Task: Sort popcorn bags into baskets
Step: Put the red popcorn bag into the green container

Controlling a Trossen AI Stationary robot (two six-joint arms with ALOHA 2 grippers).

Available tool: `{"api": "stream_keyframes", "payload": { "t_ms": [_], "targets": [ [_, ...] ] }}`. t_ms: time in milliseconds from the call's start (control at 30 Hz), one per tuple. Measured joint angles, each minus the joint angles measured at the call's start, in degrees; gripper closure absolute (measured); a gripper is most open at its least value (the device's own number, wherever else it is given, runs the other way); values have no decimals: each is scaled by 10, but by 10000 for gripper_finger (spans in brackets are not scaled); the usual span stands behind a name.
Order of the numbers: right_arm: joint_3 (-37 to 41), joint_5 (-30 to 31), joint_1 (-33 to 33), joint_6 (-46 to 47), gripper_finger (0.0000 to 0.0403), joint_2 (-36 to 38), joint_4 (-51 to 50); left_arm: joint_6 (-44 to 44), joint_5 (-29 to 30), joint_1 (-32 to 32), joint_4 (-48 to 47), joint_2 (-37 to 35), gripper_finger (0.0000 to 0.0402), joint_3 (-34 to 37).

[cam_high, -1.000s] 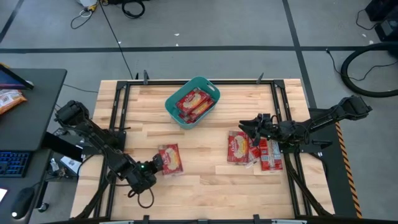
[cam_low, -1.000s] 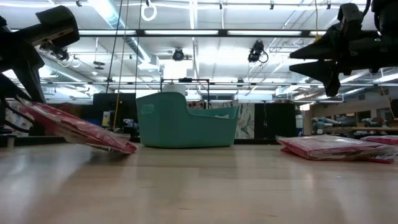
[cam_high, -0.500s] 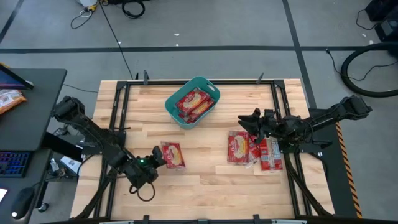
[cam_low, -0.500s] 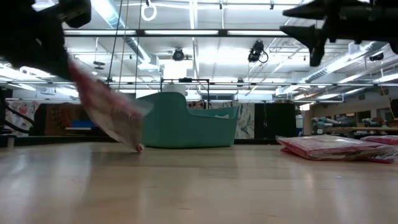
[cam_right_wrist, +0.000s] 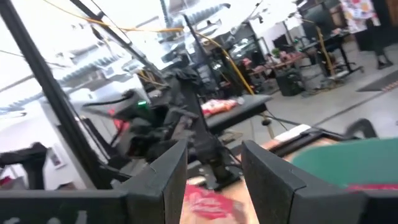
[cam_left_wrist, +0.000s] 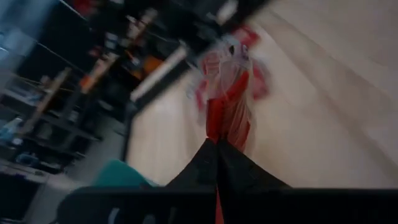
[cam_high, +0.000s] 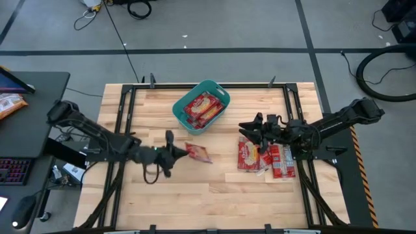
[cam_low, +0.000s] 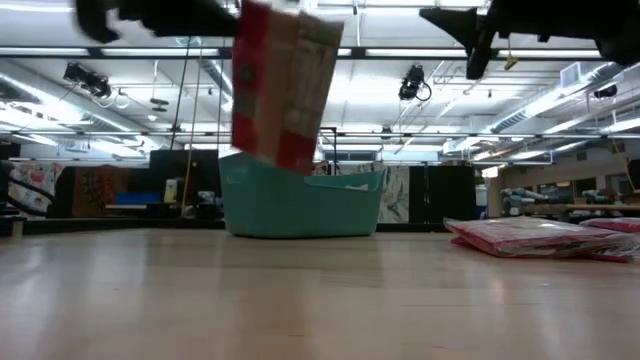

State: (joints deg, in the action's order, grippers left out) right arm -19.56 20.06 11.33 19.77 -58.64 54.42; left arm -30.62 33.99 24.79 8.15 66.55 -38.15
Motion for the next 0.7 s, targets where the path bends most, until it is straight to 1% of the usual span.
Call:
{"api": "stream_keyframes", "payload": {
  "t_ms": [133,300,433,567,633,700],
  "targets": [
    [-13,-21,2,-7,245,1,2,-47,-47,-77,72,-7,401,0],
    [-16,-22,3,-19,245,-8,-6,-50,-175,-183,162,1,401,-1],
    [-16,-20,2,-19,245,-23,-2,-87,-247,-276,210,17,401,-1],
    [-16,-19,2,-19,245,-39,5,-115,-324,-373,231,37,401,-1],
    [-16,-19,2,-20,245,-45,11,-122,-374,-423,237,51,401,0],
    [-16,-19,2,-21,245,-50,24,-137,-434,-468,263,78,401,-1]
  ]
}}
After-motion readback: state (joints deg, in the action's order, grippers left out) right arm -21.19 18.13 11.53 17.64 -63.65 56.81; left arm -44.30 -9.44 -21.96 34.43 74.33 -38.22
